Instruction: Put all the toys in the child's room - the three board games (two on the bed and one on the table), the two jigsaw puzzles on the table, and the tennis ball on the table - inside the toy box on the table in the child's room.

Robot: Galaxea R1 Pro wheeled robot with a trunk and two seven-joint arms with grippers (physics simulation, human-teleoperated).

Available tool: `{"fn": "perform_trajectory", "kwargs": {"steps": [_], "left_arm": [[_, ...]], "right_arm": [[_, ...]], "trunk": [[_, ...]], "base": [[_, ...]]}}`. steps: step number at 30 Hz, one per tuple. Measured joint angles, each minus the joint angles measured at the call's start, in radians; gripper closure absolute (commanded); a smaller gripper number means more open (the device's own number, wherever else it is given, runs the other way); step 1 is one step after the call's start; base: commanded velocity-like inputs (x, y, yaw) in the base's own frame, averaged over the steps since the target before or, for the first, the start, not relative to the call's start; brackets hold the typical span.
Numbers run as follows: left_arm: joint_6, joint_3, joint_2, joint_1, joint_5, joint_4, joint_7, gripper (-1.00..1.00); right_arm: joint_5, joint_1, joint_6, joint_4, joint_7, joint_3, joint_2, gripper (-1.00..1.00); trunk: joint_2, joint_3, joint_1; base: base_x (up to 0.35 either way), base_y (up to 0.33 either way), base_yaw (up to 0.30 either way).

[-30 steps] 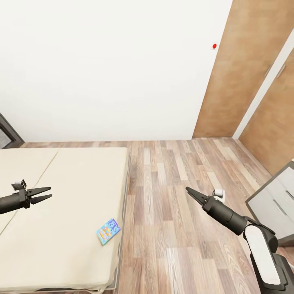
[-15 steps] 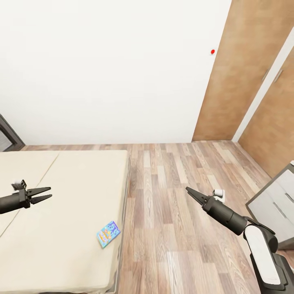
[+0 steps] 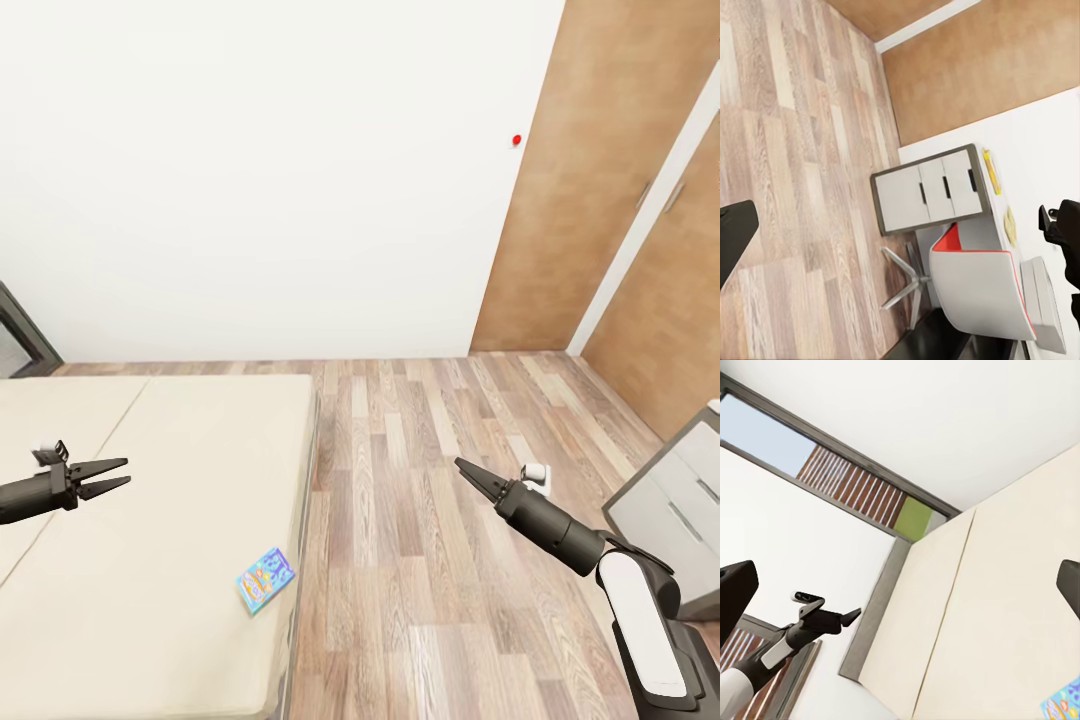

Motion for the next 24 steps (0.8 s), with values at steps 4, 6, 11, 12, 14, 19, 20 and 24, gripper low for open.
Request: {"fn": "perform_trajectory", "kwargs": {"steps": [4, 6, 11, 12, 14, 19, 20, 24], "left_arm": [[0.000, 0.000, 0.000, 0.000, 0.000, 0.000, 0.000, -1.00], [0.000, 0.000, 0.000, 0.000, 0.000, 0.000, 0.000, -1.00], [0.000, 0.000, 0.000, 0.000, 0.000, 0.000, 0.000, -1.00], [0.000, 0.000, 0.000, 0.000, 0.000, 0.000, 0.000, -1.00], [0.000, 0.000, 0.000, 0.000, 0.000, 0.000, 0.000, -1.00], [0.000, 0.000, 0.000, 0.000, 0.000, 0.000, 0.000, -1.00], [0.000, 0.000, 0.000, 0.000, 0.000, 0.000, 0.000, -1.00], [0.000, 0.000, 0.000, 0.000, 0.000, 0.000, 0.000, -1.00]], "right_arm": [[0.000, 0.000, 0.000, 0.000, 0.000, 0.000, 0.000, -1.00], [0.000, 0.000, 0.000, 0.000, 0.000, 0.000, 0.000, -1.00], [0.000, 0.000, 0.000, 0.000, 0.000, 0.000, 0.000, -1.00], [0.000, 0.000, 0.000, 0.000, 0.000, 0.000, 0.000, -1.00], [0.000, 0.000, 0.000, 0.000, 0.000, 0.000, 0.000, -1.00], [0.000, 0.000, 0.000, 0.000, 0.000, 0.000, 0.000, -1.00], [0.000, 0.000, 0.000, 0.000, 0.000, 0.000, 0.000, -1.00], [0.000, 0.000, -0.001, 0.000, -0.001, 0.000, 0.000, -1.00]], "trunk": [[0.000, 0.007, 0.000], [0.000, 0.010, 0.000], [0.000, 0.018, 0.000], [0.000, 0.020, 0.000], [0.000, 0.023, 0.000], [0.000, 0.031, 0.000], [0.000, 0.033, 0.000], [0.000, 0.040, 0.000]], "base": [[0.000, 0.000, 0.000], [0.000, 0.000, 0.000], [0.000, 0.000, 0.000], [0.000, 0.000, 0.000], [0.000, 0.000, 0.000], [0.000, 0.000, 0.000], [0.000, 0.000, 0.000], [0.000, 0.000, 0.000]]}}
